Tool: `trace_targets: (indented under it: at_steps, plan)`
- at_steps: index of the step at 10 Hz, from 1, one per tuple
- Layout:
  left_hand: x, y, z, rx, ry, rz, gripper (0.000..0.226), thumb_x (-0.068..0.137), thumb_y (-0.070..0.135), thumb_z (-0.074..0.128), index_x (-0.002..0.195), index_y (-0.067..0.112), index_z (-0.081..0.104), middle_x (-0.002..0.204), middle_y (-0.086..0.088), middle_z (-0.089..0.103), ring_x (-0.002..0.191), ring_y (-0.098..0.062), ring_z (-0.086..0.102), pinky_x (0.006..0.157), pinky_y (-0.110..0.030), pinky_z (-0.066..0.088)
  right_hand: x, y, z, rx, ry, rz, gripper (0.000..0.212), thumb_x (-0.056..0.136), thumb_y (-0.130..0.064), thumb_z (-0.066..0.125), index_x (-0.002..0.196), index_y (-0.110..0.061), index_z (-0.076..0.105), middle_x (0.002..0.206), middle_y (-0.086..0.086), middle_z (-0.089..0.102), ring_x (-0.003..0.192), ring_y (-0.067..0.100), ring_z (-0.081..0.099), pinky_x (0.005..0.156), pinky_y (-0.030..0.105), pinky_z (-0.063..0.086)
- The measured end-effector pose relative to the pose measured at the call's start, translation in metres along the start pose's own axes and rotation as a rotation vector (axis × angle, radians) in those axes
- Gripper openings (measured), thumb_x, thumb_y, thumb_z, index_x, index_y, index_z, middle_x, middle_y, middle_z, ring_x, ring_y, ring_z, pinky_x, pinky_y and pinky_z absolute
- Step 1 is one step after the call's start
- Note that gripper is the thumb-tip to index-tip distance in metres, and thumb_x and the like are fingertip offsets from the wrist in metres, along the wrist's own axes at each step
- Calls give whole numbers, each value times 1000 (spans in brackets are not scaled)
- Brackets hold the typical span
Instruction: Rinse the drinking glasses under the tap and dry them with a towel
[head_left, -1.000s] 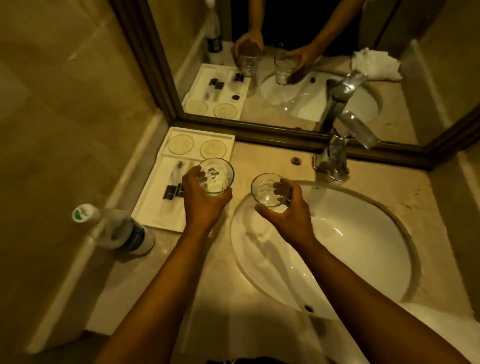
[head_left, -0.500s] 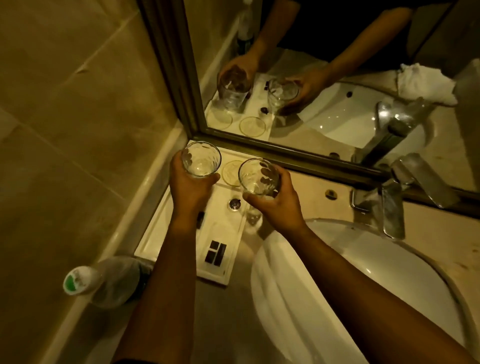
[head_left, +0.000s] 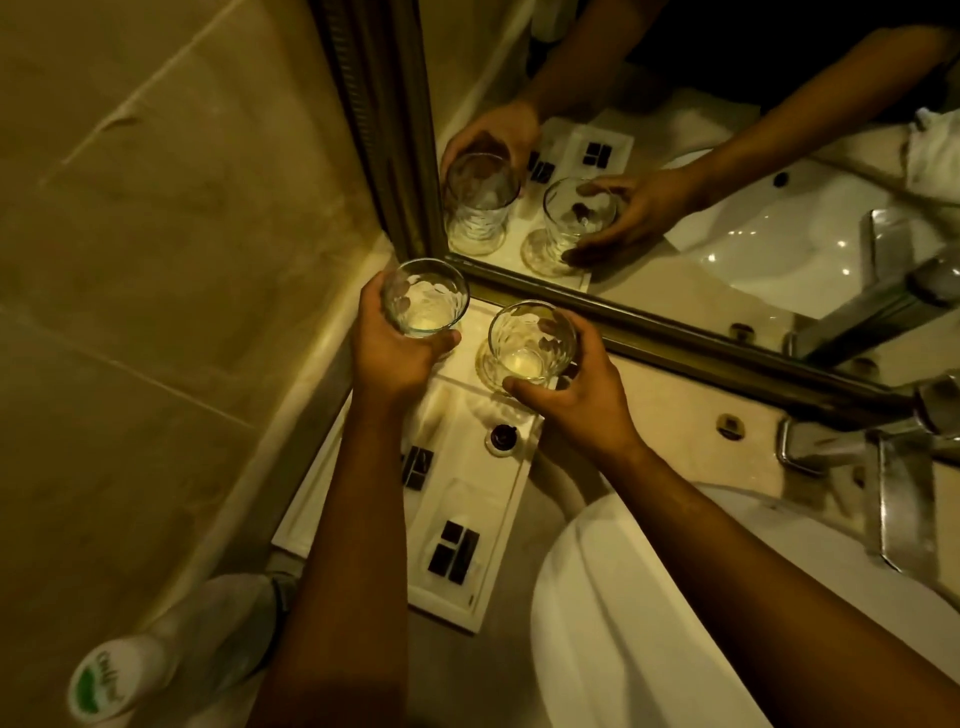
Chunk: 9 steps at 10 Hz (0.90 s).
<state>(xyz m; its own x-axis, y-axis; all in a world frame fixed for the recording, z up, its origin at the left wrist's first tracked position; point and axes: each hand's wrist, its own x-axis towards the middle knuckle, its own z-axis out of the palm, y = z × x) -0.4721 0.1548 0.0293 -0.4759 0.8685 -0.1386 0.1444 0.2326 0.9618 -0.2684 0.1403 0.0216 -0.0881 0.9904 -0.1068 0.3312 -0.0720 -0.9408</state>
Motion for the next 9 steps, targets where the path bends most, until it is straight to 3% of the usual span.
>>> trace_targets:
  at_steps: [3,6,7,8,9]
  plan:
    - [4,-14,0,-15,9,-14,102,64,0,92,150,17,39,143,-4,55,129,-20,55,108,-42,51,8,-3,5,-35,-15,13,92,64,-25,91,140,-27,40,126,-16,54,113,0,53,78,-3,44]
    - [1,-14,-1,112,7,-5,111,70,3,89,158,22,23,158,-9,40,143,-25,41,114,-34,38,12,-1,13,-111,-61,9,100,66,-31,89,148,-24,32,141,-4,52,123,10,52,88,10,44]
    - [-1,-14,-4,156,8,-19,114,70,6,89,159,23,20,160,-12,36,145,-28,39,117,-42,38,9,-4,10,-133,-60,28,107,65,-34,90,151,-25,27,146,-2,48,128,13,50,97,19,45]
    - [-19,-18,-11,195,30,5,108,74,10,85,158,19,19,159,-14,36,145,-29,40,118,-48,38,-9,-3,2,-161,-2,10,101,70,-37,86,152,-21,29,150,0,43,130,13,48,101,26,47]
    - [-33,-25,-14,244,90,54,94,82,15,79,157,13,23,159,-16,36,145,-31,39,119,-45,36,-23,4,-5,-207,36,6,81,81,-40,76,148,-21,36,149,1,42,129,14,48,102,30,48]
